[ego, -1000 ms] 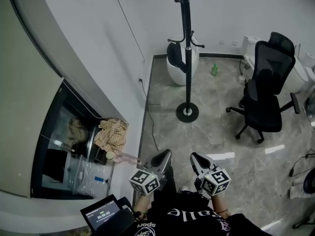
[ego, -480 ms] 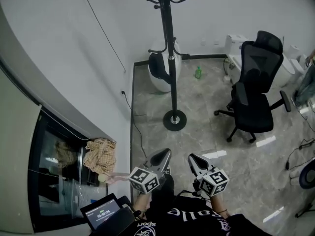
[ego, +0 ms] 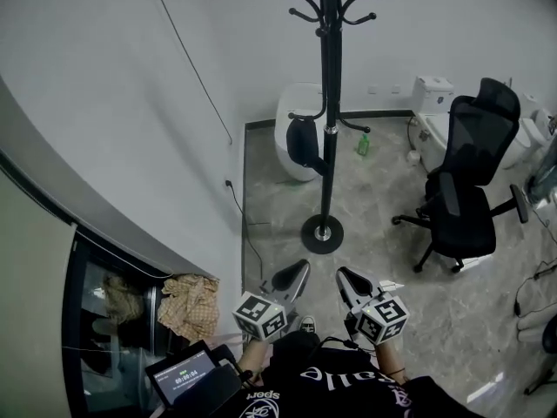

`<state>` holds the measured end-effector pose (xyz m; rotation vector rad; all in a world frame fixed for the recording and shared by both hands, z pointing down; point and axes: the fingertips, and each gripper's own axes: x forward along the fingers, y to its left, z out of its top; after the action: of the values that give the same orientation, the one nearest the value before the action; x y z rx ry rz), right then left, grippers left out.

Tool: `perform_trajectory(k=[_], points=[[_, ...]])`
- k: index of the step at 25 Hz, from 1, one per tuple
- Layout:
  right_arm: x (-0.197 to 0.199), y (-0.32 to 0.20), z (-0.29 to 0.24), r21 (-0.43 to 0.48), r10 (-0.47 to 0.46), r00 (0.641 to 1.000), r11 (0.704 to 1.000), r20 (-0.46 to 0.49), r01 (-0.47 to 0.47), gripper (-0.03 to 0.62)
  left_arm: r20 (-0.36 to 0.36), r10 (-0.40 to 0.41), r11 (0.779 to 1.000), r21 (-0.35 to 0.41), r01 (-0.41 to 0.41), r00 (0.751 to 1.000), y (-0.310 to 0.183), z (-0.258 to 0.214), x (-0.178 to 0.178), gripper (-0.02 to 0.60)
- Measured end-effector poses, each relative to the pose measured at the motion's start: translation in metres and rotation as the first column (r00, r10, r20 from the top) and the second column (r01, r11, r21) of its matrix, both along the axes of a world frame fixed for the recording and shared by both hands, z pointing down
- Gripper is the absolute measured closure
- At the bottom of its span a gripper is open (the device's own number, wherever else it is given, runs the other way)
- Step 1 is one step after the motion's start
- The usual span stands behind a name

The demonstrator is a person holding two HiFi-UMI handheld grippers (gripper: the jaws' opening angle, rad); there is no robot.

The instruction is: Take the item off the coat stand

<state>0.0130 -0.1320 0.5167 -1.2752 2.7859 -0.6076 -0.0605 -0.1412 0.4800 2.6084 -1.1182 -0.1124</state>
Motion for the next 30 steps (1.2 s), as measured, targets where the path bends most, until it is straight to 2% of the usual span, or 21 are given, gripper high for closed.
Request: perform_trajectory(k=[5, 10, 13, 17, 22, 30], points=[[-0.021, -0.026, 0.008, -0.018, 0.013, 1.000, 1.000, -0.028, -0.013, 0.559, -0.022, 0.012, 1.000, -0.015, -0.012, 1.000, -0.035, 0.010, -0.021, 0.577], [-0.023, -0.039, 0.019, -0.047, 0.017, 0.997, 0.999, -0.074, -0.021, 0.559, -0.048, 0.022, 0.999, -0.048, -0.024, 0.999, -0.054, 0.023, -0.025, 0.575], [-0.030, -0.050, 0.022, -0.066, 0.009, 0.998, 0.998, -0.056, -0.012, 0.559, -0.051, 0.022, 0.997, -0.067, -0.025, 0.998, -0.061, 0.029, -0.028, 0.575], [-0.042, -0.070, 0.027, -0.078, -0.040, 0.997, 0.996, -0.070, 0.035, 0.559, -0.052, -0.022, 0.996, -0.092, 0.018, 0.998, -0.077, 0.038, -0.041, 0.557], [-0.053, -0.106, 0.031, -0.086, -0.102, 0.994, 0.991, -0.042, 0.098, 0.559, -0.044, -0.101, 0.990, -0.104, 0.096, 0.994, -0.111, 0.042, -0.059, 0.513], [-0.049, -0.190, 0.017, -0.049, -0.182, 0.982, 0.982, -0.039, 0.180, 0.559, -0.011, -0.153, 0.987, -0.059, 0.152, 0.988, -0.199, 0.043, -0.058, 0.472]])
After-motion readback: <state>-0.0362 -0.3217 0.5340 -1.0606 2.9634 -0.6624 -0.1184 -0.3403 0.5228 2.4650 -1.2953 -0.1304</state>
